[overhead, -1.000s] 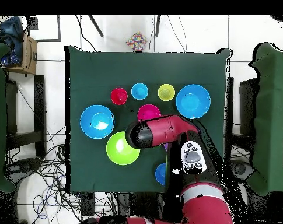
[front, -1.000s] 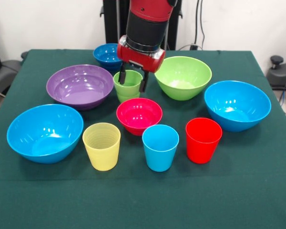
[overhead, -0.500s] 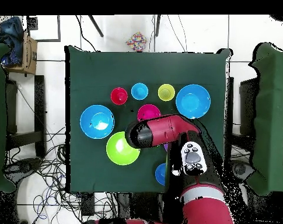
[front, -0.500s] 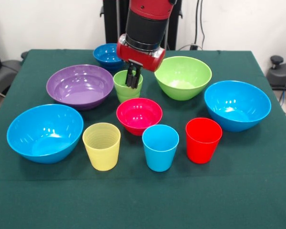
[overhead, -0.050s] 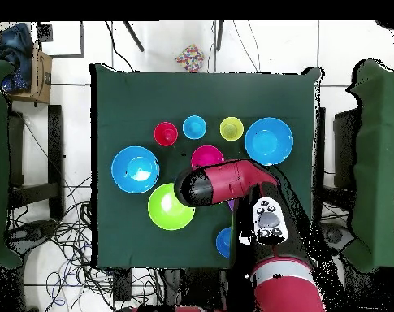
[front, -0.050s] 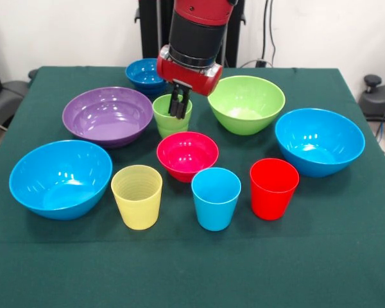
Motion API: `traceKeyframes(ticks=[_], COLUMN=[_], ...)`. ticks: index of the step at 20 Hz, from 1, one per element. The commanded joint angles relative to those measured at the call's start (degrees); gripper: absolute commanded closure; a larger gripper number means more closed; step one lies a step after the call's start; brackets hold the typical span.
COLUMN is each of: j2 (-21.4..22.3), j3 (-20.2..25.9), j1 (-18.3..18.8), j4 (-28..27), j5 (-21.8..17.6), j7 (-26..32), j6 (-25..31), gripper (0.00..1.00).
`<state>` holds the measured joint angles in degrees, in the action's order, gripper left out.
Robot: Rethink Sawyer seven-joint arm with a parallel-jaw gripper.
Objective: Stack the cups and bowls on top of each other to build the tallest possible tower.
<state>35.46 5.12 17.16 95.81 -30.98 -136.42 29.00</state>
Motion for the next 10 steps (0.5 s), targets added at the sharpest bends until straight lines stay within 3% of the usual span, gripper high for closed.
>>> traceKeyframes(ticks=[1,3,10], j2=[-2.27,-2.41,-5.28], j3=[4.6,3.82,5.39], j1=[-0.01,-0.75,-0.11], j4=[-1.61,-2.24,-1.46], j5=[1.5,0.51,2.88], j7=[5.14,3.1,4.38], j6=[6.97,3.35,7.84], gripper=[1.0,1.0,1.0])
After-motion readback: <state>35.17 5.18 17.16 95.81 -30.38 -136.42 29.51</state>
